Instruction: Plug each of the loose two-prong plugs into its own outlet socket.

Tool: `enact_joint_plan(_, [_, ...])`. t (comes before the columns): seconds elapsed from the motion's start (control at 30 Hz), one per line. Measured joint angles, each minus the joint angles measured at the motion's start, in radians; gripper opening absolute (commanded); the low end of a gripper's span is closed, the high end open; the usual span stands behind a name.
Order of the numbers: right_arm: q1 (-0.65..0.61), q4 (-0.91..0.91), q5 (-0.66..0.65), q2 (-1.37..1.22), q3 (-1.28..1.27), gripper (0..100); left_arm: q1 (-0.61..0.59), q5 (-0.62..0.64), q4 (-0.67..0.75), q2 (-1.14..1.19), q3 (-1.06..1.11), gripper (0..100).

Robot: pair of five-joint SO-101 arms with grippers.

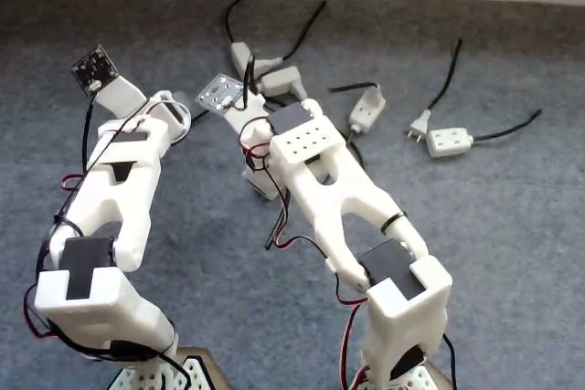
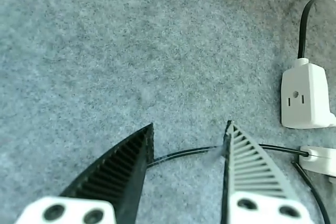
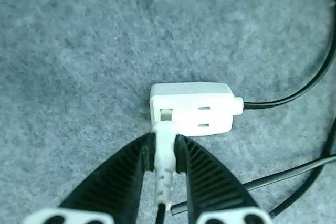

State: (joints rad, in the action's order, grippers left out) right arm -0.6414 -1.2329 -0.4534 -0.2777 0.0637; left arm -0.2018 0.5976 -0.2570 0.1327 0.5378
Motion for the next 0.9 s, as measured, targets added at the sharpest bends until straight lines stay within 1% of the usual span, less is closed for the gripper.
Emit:
enact_joint_plan(0.13, [0.0, -0.032, -0.034, -0.081, 0.003, 4.5, 0.0, 0.0, 0.0, 0.0, 0.0, 22])
enact_joint_plan(0.3, [0.002, -0.041, -0.038, -0.161, 0.037, 4.5, 0.0, 0.0, 0.0, 0.0, 0.0, 22])
enact_joint_plan(0.43, [0.0, -0.043, -0.04, -0.219, 0.114, 4.5, 0.0, 0.0, 0.0, 0.0, 0.0, 22])
enact_joint_plan(0.73, [-0.026, -0.04, -0.04, -0.325, 0.204, 4.8, 0.0, 0.0, 0.0, 0.0, 0.0, 22])
enact_joint_plan(0.8, [-0.026, -0.04, -0.04, -0.333, 0.212, 8.2, 0.0, 0.0, 0.0, 0.0, 0.0, 22])
enact_joint_plan(0.9, [-0.028, -0.04, -0.04, -0.333, 0.21, 16.3, 0.0, 0.0, 0.0, 0.0, 0.0, 22])
